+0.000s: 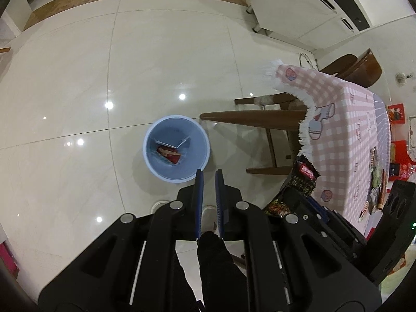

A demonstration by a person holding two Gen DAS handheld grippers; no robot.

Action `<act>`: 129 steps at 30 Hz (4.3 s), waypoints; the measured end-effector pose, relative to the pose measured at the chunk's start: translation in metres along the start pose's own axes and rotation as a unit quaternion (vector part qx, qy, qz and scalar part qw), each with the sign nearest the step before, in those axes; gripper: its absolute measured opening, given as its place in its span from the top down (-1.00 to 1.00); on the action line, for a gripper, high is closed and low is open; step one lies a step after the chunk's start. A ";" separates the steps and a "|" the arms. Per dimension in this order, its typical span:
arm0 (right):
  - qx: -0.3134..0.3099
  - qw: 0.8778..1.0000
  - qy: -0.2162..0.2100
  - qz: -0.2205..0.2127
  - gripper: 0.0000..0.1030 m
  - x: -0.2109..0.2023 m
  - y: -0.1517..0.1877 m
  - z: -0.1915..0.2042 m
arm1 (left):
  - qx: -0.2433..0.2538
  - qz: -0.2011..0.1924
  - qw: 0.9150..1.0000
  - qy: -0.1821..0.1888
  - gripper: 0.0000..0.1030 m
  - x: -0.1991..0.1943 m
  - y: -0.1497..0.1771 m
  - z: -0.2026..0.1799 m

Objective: Collect trash
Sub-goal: 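Open the left tool over the bin while the right tool releases the black wrapper, then move both open tools back to the table trash, then grasp the red-white sauce packet with the right tool while the left tool grasps a small wrapper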

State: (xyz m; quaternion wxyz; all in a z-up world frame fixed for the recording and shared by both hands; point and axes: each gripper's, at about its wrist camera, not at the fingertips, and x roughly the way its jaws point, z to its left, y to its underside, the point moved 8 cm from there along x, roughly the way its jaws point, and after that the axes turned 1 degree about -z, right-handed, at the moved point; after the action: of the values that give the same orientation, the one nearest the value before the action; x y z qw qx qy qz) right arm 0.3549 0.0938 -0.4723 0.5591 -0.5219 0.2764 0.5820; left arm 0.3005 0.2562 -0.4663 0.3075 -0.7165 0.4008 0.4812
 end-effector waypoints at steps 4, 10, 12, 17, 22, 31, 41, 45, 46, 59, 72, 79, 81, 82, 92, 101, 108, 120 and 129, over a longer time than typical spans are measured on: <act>-0.005 1.000 -0.003 0.004 0.77 0.004 -0.001 0.008 | -0.004 -0.011 1.000 -0.011 -0.01 -0.006 0.001 0.009; -0.015 1.000 -0.008 0.007 0.77 0.009 -0.004 0.019 | -0.011 -0.015 1.000 -0.016 -0.01 -0.012 0.003 0.019; -0.018 1.000 -0.010 0.007 0.76 0.010 -0.006 0.022 | -0.017 -0.016 1.000 -0.018 -0.02 -0.015 0.004 0.024; -0.023 1.000 -0.018 0.002 0.74 0.008 -0.012 0.032 | -0.027 -0.023 0.999 -0.022 -0.04 -0.021 0.006 0.031; -0.018 0.999 -0.034 -0.002 0.48 0.006 -0.017 0.038 | -0.033 -0.030 0.999 -0.025 -0.12 -0.026 0.009 0.032; 0.002 0.999 -0.038 -0.016 0.42 -0.013 -0.018 0.019 | -0.022 -0.036 0.999 -0.025 -0.15 -0.031 0.014 0.008; 0.046 0.996 -0.029 -0.065 0.42 -0.084 -0.014 -0.064 | 0.052 -0.048 0.997 -0.008 -0.21 -0.031 0.022 -0.098; 0.080 0.992 -0.010 -0.094 0.39 -0.126 -0.004 -0.125 | 0.109 -0.042 0.993 0.011 -0.23 -0.020 0.038 -0.175; 0.091 0.991 -0.002 -0.103 0.38 -0.139 0.000 -0.144 | 0.127 -0.038 0.991 0.018 -0.23 -0.015 0.044 -0.198; 0.254 0.949 0.109 -0.152 0.34 -0.223 0.083 -0.374 | 0.279 0.018 0.959 0.050 -0.27 0.051 0.124 -0.395; 0.243 0.955 0.115 -0.127 0.39 -0.192 0.081 -0.416 | 0.274 0.022 0.961 0.040 -0.30 0.079 0.122 -0.440; 0.199 0.965 0.121 -0.122 0.85 -0.188 0.076 -0.417 | 0.257 0.014 0.966 0.038 -0.31 0.085 0.103 -0.449; 0.199 0.966 0.110 -0.123 0.86 -0.188 0.070 -0.417 | 0.251 0.007 0.967 0.037 -0.31 0.083 0.096 -0.450; 0.197 0.966 0.106 -0.129 0.86 -0.192 0.067 -0.416 | 0.247 0.004 0.968 0.038 -0.31 0.082 0.092 -0.450; 0.211 0.952 0.096 -0.202 0.86 -0.245 0.014 -0.413 | 0.264 -0.008 0.964 0.035 -0.31 0.098 0.047 -0.476; 0.248 0.939 0.095 -0.218 0.86 -0.242 -0.036 -0.417 | 0.340 0.011 0.939 0.044 -0.30 0.131 0.012 -0.510; 0.262 0.937 0.092 -0.211 0.86 -0.226 -0.058 -0.419 | 0.378 0.045 0.924 0.044 0.14 0.155 0.011 -0.519; 0.263 0.939 0.083 -0.203 0.86 -0.217 -0.067 -0.418 | 0.395 0.036 0.916 0.051 0.78 0.158 0.011 -0.518; 0.225 0.952 0.054 -0.202 0.86 -0.221 -0.065 -0.395 | 0.346 -0.023 0.937 0.038 0.83 0.114 -0.002 -0.487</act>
State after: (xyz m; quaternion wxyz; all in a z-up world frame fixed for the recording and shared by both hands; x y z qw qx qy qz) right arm 0.4962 -0.3297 -0.3728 0.7518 -0.4581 0.3193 0.3506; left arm 0.5426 -0.1768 -0.4031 0.5318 -0.5923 0.5377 0.2779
